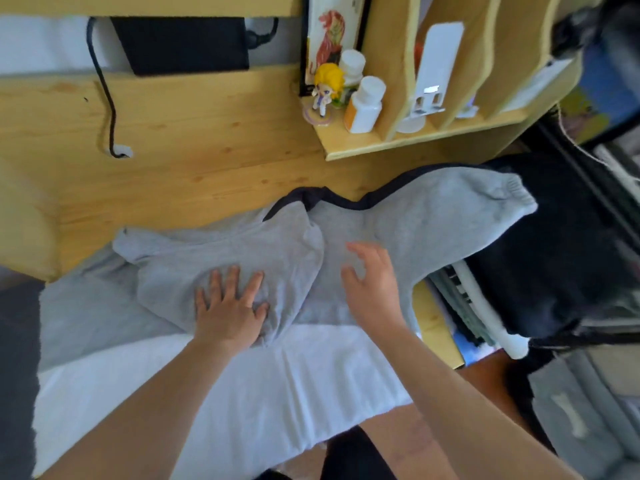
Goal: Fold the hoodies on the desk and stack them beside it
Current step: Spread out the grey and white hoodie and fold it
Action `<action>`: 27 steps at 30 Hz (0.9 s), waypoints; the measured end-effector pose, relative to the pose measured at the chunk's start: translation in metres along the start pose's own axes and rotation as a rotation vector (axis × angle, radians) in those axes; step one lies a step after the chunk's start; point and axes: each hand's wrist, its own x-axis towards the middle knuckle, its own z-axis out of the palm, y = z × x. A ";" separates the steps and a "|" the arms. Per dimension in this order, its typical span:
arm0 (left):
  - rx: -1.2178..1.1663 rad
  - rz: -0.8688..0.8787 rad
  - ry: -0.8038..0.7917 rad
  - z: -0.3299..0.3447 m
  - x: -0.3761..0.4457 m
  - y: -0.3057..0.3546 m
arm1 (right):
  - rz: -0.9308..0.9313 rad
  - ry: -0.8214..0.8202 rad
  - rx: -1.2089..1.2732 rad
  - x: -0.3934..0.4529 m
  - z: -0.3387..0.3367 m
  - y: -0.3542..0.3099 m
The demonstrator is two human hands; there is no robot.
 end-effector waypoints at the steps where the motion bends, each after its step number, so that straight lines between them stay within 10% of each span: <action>1: 0.005 -0.010 -0.029 -0.007 -0.001 0.002 | 0.116 0.150 0.074 -0.006 -0.032 0.005; 5: -0.001 -0.037 0.076 -0.027 -0.011 0.026 | 0.372 0.621 0.175 0.021 -0.153 0.032; 12: -0.356 0.034 0.190 -0.006 -0.069 0.079 | 0.472 0.207 0.062 0.122 -0.199 0.048; 15: -0.914 -0.186 0.215 -0.013 -0.085 0.079 | 0.238 0.193 0.305 0.121 -0.207 0.028; 19: -1.816 -0.445 0.219 -0.027 -0.123 0.068 | -0.357 -0.182 0.108 0.050 -0.167 0.005; 22: -1.936 -0.595 0.013 -0.024 -0.147 0.075 | -0.744 -0.636 -0.377 -0.023 -0.097 0.035; 25: -1.837 -0.697 -0.128 -0.003 -0.145 0.089 | -0.452 -1.152 -0.328 -0.070 -0.059 0.061; 27: -1.723 -0.722 -0.130 0.011 -0.133 0.100 | -0.376 -1.064 -0.245 -0.066 -0.050 0.072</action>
